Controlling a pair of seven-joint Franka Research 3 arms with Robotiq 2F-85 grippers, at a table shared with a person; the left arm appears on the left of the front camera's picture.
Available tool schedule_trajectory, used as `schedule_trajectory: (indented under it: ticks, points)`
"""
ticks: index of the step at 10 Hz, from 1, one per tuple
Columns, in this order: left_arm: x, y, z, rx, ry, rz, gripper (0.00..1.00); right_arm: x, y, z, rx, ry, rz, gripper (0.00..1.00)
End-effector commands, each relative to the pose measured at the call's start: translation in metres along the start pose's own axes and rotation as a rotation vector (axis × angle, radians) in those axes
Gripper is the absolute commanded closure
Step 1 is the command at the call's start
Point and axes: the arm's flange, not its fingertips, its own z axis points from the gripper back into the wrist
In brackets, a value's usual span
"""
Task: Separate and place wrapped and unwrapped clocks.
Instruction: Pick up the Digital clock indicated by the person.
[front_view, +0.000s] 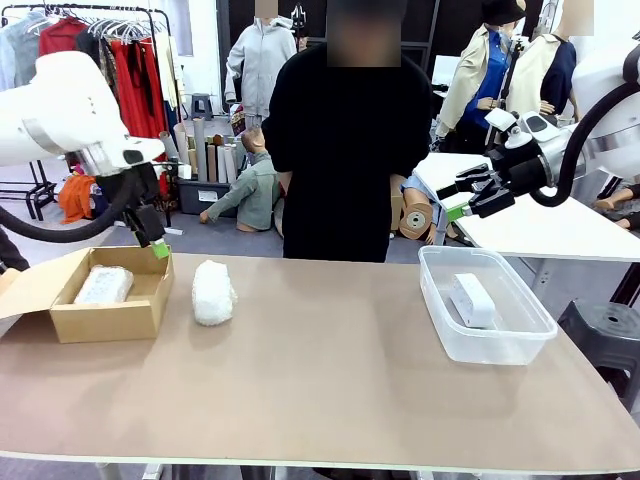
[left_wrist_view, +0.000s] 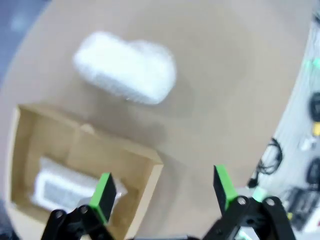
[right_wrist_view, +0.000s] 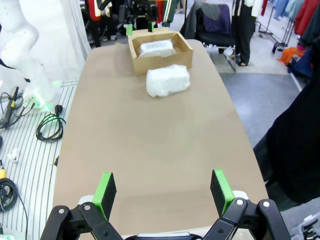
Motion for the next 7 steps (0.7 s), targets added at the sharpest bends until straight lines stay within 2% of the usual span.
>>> schedule_trajectory:
  ticks: [1,3,6,7]
  points:
    - [-0.014,0.005,0.011,-0.074,-0.094,-0.183,0.00,0.001,0.000,0.001,-0.001,0.001,0.003,0.00]
    - [-0.019,0.004,0.021,-0.047,-0.293,-0.357,0.00,0.001,0.000,0.001,-0.001,0.001,0.003,0.00]
    - [-0.027,-0.004,0.032,0.045,-0.402,-0.538,0.00,0.001,0.000,0.001,-0.001,0.001,0.003,0.00]
    - [-0.028,-0.004,0.033,0.061,-0.426,-0.521,0.00,0.001,0.000,0.001,-0.001,0.001,0.003,0.00]
